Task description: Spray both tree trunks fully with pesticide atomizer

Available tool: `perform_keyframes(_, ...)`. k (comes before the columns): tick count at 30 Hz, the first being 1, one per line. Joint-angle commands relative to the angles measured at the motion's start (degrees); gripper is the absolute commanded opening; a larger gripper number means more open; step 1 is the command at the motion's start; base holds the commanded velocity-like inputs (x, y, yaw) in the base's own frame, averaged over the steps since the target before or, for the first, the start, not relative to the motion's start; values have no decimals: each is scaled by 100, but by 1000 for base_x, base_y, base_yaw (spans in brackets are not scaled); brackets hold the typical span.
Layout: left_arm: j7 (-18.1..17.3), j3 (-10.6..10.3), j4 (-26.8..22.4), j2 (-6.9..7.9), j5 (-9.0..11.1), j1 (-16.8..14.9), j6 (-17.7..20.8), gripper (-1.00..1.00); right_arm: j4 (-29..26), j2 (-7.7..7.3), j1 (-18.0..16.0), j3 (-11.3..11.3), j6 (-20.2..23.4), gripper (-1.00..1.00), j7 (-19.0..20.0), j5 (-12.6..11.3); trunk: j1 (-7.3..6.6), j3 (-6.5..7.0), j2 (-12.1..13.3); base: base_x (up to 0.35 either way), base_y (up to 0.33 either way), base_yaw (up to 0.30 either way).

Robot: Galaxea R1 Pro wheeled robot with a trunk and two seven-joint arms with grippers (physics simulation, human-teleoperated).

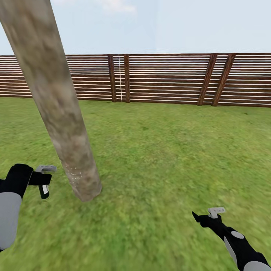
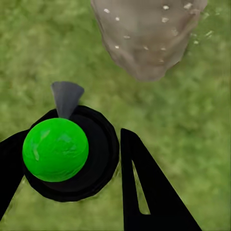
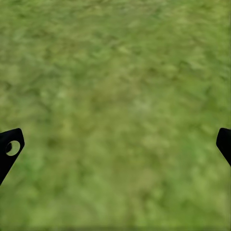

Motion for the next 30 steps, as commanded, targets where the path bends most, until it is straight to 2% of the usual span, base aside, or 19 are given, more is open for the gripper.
perform_keyframes(1,0,-3,-67,1,-12,22,8,-100,0,-1,0,1,0,100,0,0,0,0,0,0,0,0)
perform_keyframes(9,-30,-20,-8,-18,-6,99,-1,-100,0,-1,0,-1,0,100,0,0,0,0,0,106,92,0)
perform_keyframes(12,-366,-4,-37,42,-28,31,24,-100,0,-2,0,-3,0,100,0,0,0,0,0,8,6,0)
perform_keyframes(15,-452,-5,-95,77,-71,-44,474,-100,0,-2,0,-3,0,100,0,0,0,0,0,0,0,0)
perform_keyframes(16,-459,-72,-105,79,-127,-135,596,-100,-1,-2,0,-6,0,100,0,0,0,0,0,0,0,0)
perform_keyframes(18,-515,-383,-115,81,-203,-247,713,-100,-2,-2,0,-4,0,100,0,0,0,0,0,0,0,0)
perform_keyframes(21,-624,-468,-69,63,-224,-196,657,-100,-4,-2,0,-1,0,100,0,0,0,0,0,0,0,0)
perform_keyframes(23,-631,-448,-23,6,-182,87,612,-100,-2,-1,0,1,0,100,3,0,0,0,0,0,0,0)
perform_keyframes(27,-679,-430,-9,-326,-151,560,477,-100,-3,6,0,1,0,100,9,0,0,0,0,0,0,0)
perform_keyframes(30,-699,-410,-3,-354,-140,624,468,-100,-7,7,0,1,0,100,16,0,0,0,0,0,0,0)
